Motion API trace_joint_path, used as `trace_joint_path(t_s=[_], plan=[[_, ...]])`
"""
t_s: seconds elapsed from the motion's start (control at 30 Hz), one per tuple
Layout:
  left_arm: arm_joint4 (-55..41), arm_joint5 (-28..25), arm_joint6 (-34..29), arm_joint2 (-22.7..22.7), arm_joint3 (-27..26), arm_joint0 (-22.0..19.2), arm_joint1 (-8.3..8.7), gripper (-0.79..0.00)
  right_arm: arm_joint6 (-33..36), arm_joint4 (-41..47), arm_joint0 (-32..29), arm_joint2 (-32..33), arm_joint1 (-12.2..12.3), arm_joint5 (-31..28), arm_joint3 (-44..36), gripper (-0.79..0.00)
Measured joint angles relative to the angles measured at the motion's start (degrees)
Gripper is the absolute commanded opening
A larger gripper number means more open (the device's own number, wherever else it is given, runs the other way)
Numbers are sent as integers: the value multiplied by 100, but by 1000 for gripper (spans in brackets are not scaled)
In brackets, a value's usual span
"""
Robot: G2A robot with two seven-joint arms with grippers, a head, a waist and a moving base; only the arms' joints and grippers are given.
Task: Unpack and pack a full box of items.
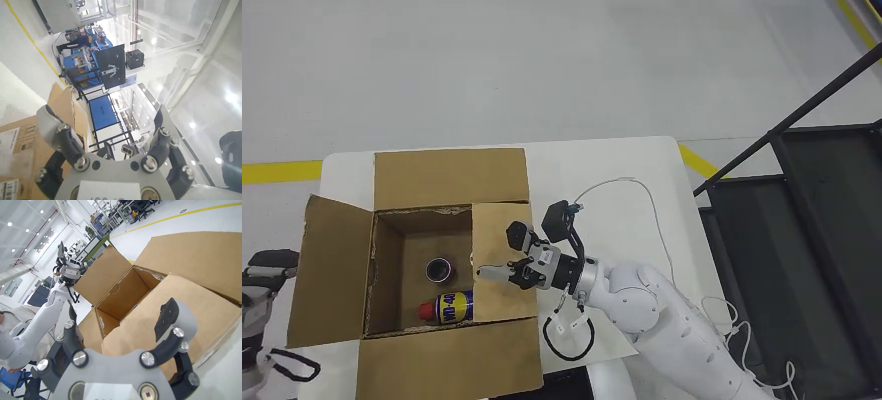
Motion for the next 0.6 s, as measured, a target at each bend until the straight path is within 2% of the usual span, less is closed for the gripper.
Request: trace_joint_path(t_s=[0.23, 0.37, 0.6], plan=[[584, 167, 34, 573, -37, -180, -3, 0, -288, -82, -170, 85, 21, -116, -102, 0], [689, 458, 160, 999, -39, -230, -15, 0, -328, -114, -244, 129, 36, -140, -126, 0], [700, 951, 413, 1366, -144, -196, -32, 0, -430, -73, -315, 249, 57, -174, -71, 0]])
